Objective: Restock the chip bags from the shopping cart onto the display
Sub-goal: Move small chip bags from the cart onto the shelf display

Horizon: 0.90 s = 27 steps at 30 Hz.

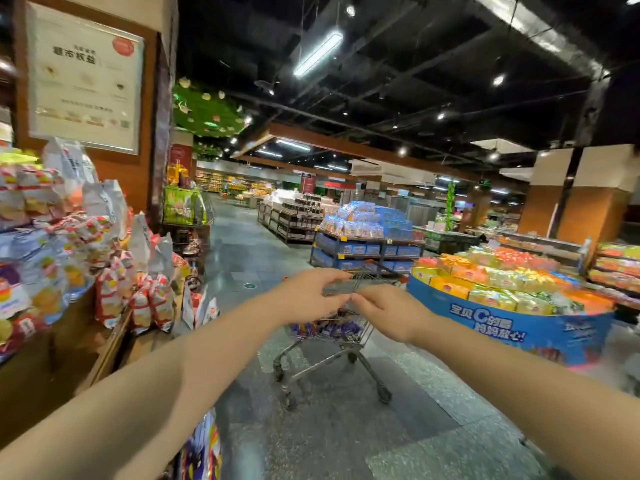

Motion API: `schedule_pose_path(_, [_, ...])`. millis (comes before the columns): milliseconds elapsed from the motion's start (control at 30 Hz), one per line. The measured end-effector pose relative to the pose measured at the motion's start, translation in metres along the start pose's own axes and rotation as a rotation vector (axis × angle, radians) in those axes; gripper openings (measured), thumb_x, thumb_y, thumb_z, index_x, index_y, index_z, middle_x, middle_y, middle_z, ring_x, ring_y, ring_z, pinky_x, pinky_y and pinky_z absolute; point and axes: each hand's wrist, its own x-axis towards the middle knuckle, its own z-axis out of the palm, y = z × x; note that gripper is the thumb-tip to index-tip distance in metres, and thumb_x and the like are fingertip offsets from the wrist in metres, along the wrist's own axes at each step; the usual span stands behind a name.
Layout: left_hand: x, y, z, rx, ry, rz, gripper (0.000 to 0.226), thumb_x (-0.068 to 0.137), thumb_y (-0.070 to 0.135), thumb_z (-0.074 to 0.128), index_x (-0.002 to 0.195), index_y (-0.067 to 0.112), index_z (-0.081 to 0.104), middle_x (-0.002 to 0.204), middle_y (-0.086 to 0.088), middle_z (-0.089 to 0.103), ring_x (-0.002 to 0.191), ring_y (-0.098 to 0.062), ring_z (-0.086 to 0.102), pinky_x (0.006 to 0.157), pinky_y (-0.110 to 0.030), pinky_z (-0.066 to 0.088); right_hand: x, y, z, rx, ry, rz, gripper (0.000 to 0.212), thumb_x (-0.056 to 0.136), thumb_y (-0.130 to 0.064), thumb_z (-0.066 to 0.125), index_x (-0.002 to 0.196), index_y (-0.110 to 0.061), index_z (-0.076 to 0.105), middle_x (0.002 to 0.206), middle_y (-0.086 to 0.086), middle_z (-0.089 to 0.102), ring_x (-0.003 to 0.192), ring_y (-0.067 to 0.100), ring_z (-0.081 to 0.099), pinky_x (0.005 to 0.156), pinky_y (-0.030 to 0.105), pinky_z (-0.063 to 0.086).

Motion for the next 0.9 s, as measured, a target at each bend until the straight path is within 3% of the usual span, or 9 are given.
schedule_pose_path(67, [0.031,-0.003,0.02,0.013,0.034,-0.013,0.051,0.094,0.037,0.054,0.142,0.028,0.041,0.144,0.007,0.044,0.124,-0.011,0.048,0.093,-0.02,0.036,0.008,0.034,0.005,-0.011,-0.017,0.01,0.041,0.102,-0.038,0.032,0.088,-0.011,0.059,0.081,0.008,0.062,0.076,0.024,0.056,0.067,0.036,0.041])
schedule_pose_path(133, [0.059,-0.011,0.042,0.036,0.034,-0.026,0.05,0.094,0.036,0.054,0.142,0.026,0.042,0.143,0.006,0.045,0.129,-0.014,0.045,0.101,-0.022,0.036,0.017,0.065,0.013,-0.041,-0.034,0.012,0.039,0.102,-0.038,0.032,0.088,-0.014,0.06,0.082,0.006,0.062,0.077,0.022,0.055,0.067,0.035,0.041])
schedule_pose_path(267, [0.111,-0.036,0.073,0.235,-0.105,-0.013,0.047,0.096,0.035,0.05,0.141,0.026,0.042,0.144,0.003,0.045,0.126,-0.017,0.047,0.102,-0.03,0.04,0.047,0.122,0.036,-0.118,-0.083,-0.007,0.039,0.102,-0.037,0.032,0.114,-0.013,0.062,0.106,0.008,0.066,0.099,0.026,0.058,0.082,0.039,0.047])
schedule_pose_path(433, [0.193,-0.081,0.098,0.474,-0.178,0.009,0.047,0.097,0.039,0.046,0.141,0.026,0.041,0.142,0.0,0.048,0.122,-0.019,0.05,0.098,-0.033,0.043,0.101,0.184,0.068,-0.185,-0.095,0.018,0.04,0.103,-0.035,0.033,0.125,-0.014,0.058,0.116,0.013,0.063,0.11,0.03,0.054,0.087,0.04,0.045])
schedule_pose_path(600, [0.282,-0.116,0.115,0.514,-0.266,0.05,0.04,0.097,0.037,0.046,0.133,0.019,0.051,0.132,-0.003,0.056,0.118,-0.022,0.053,0.095,-0.035,0.045,0.165,0.256,0.082,-0.197,-0.157,0.109,0.043,0.102,-0.037,0.033,0.124,-0.01,0.058,0.118,0.015,0.062,0.112,0.032,0.054,0.09,0.043,0.044])
schedule_pose_path(800, [0.387,-0.171,0.137,0.532,-0.212,0.092,0.042,0.096,0.04,0.046,0.135,0.025,0.048,0.133,0.002,0.054,0.119,-0.019,0.051,0.094,-0.033,0.045,0.245,0.34,0.102,-0.082,-0.152,0.214,0.044,0.102,-0.039,0.034,0.137,-0.018,0.05,0.133,0.009,0.056,0.122,0.026,0.051,0.099,0.036,0.042])
schedule_pose_path(900, [0.433,-0.204,0.16,0.595,-0.235,0.09,0.044,0.095,0.042,0.047,0.135,0.023,0.048,0.137,0.0,0.049,0.127,-0.019,0.043,0.103,-0.036,0.039,0.276,0.376,0.128,-0.098,-0.191,0.217,0.042,0.101,-0.038,0.037,0.135,-0.016,0.051,0.13,0.011,0.057,0.121,0.027,0.05,0.099,0.039,0.041])
